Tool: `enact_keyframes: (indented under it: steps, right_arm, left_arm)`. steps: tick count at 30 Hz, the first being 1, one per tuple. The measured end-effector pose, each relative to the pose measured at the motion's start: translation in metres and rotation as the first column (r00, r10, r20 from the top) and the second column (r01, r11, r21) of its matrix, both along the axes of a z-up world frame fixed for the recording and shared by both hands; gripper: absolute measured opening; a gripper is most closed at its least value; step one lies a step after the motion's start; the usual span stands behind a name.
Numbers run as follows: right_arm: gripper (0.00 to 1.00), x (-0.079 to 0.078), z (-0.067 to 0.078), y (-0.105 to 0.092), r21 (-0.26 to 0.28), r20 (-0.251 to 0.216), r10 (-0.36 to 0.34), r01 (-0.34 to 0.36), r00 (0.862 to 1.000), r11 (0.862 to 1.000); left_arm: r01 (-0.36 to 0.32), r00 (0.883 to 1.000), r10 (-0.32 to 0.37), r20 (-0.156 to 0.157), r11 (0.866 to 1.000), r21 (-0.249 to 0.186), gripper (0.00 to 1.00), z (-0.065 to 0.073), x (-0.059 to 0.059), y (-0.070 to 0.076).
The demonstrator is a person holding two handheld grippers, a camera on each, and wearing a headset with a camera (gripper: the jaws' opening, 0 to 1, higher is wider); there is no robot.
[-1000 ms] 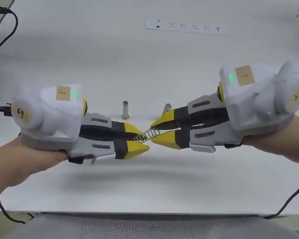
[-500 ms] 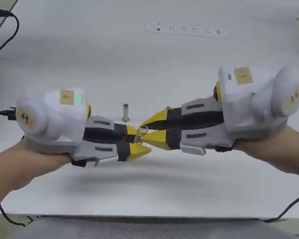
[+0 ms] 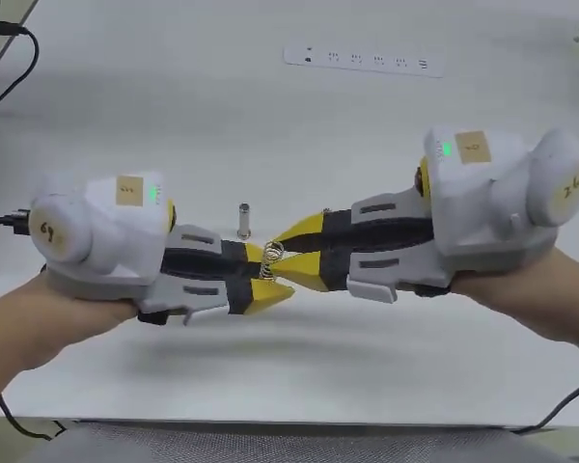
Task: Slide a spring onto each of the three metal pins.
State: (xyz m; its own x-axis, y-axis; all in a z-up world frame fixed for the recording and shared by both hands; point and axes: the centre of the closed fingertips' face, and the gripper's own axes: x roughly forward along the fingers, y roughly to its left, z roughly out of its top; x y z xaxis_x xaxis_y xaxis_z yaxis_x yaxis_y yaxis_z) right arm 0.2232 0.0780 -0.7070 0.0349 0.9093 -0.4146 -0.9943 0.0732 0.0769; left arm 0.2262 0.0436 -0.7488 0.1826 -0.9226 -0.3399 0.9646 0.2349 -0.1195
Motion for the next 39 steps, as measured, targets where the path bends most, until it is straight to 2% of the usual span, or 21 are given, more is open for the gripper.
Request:
enact_keyframes:
  steps: [13, 25, 39]
  right_arm:
    - [0.09, -0.0031, 0.0005, 0.0022, 0.022, -0.039, -0.009, 0.010, 0.999, 1.000]
    - [0.08, -0.0020, 0.0014, 0.0036, 0.025, -0.023, -0.005, 0.006, 1.000, 1.000]
    - [0.08, -0.0018, 0.0015, 0.0045, 0.021, -0.013, -0.005, 0.005, 1.000, 1.000]
  left_arm:
    - [0.011, 1.000, -0.011, -0.003, 1.000, 0.005, 0.02, 0.0000, -0.0033, -0.0005]
    - [0.009, 1.000, -0.009, -0.005, 1.000, 0.001, 0.02, 0.0006, -0.0019, -0.0013]
    - [-0.015, 1.000, 0.015, -0.024, 1.000, -0.007, 0.03, 0.0006, -0.0006, -0.0006]
